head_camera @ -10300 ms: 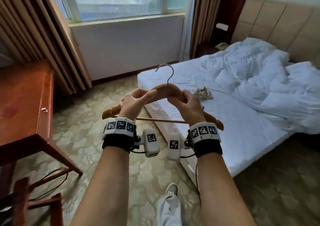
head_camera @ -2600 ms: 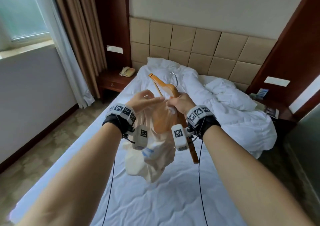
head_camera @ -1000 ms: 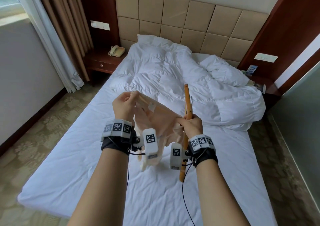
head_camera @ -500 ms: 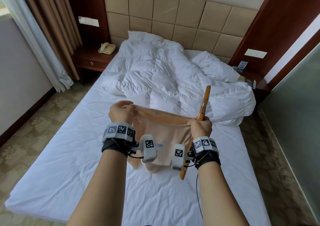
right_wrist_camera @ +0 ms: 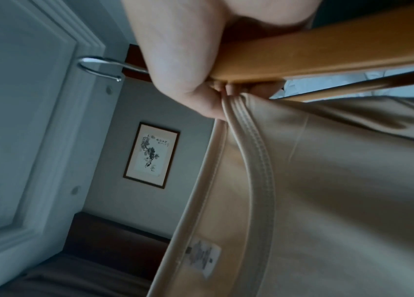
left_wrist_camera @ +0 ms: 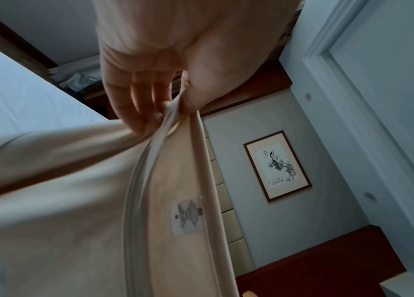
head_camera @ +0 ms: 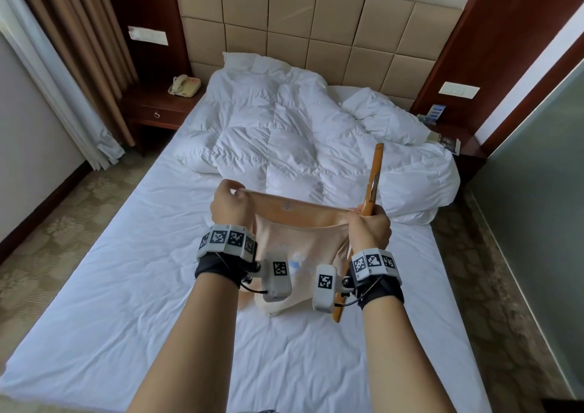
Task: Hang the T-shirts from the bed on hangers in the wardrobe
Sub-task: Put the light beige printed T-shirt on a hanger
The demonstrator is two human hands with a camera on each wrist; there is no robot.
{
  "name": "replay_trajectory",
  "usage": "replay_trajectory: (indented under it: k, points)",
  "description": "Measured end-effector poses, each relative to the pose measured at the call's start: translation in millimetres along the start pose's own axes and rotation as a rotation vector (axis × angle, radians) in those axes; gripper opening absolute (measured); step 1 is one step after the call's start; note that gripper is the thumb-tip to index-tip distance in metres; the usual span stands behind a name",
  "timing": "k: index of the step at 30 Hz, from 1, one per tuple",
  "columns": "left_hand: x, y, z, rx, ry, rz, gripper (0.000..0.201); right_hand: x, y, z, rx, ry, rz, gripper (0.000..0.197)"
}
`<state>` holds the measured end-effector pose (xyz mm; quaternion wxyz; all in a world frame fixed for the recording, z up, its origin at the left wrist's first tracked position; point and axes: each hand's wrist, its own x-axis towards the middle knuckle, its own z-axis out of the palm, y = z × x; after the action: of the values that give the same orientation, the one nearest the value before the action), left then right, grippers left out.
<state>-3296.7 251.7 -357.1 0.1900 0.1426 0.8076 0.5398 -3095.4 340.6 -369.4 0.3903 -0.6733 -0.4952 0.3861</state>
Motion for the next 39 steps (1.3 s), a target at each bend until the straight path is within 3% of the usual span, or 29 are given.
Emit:
replay_trajectory:
  k: [8, 13, 17, 23, 29, 35, 39]
  points:
    - [-1, 8, 13, -0.031, -0.107, 0.069, 0.024, 14, -4, -2, -0.015, -0.027, -0.033, 0.017]
    - [-2, 6, 15, 0.047, -0.031, 0.123, 0.027, 21, 0, -5, 0.042, 0.074, -0.022, 0.015]
    - [0, 2, 18, 0.093, -0.060, 0.066, 0.026, 27, 7, -6, 0.051, 0.095, -0.008, 0.020]
    - [2, -4, 28, -0.189, -0.310, -0.109, 0.015, 33, 16, -3, 0.012, 0.049, 0.023, 0.018]
    - [0, -1, 30, -0.407, -0.372, -0.265, 0.018, 36, 24, -3, 0.033, 0.029, 0.057, 0.017]
    - [6, 11, 44, -0.391, -0.358, -0.270, 0.016, 39, 22, -3, 0.069, -0.062, -0.022, 0.016]
    - [10, 21, 49, -0.304, -0.349, -0.167, 0.015, 38, 12, -9, 0.151, -0.103, -0.055, 0.018]
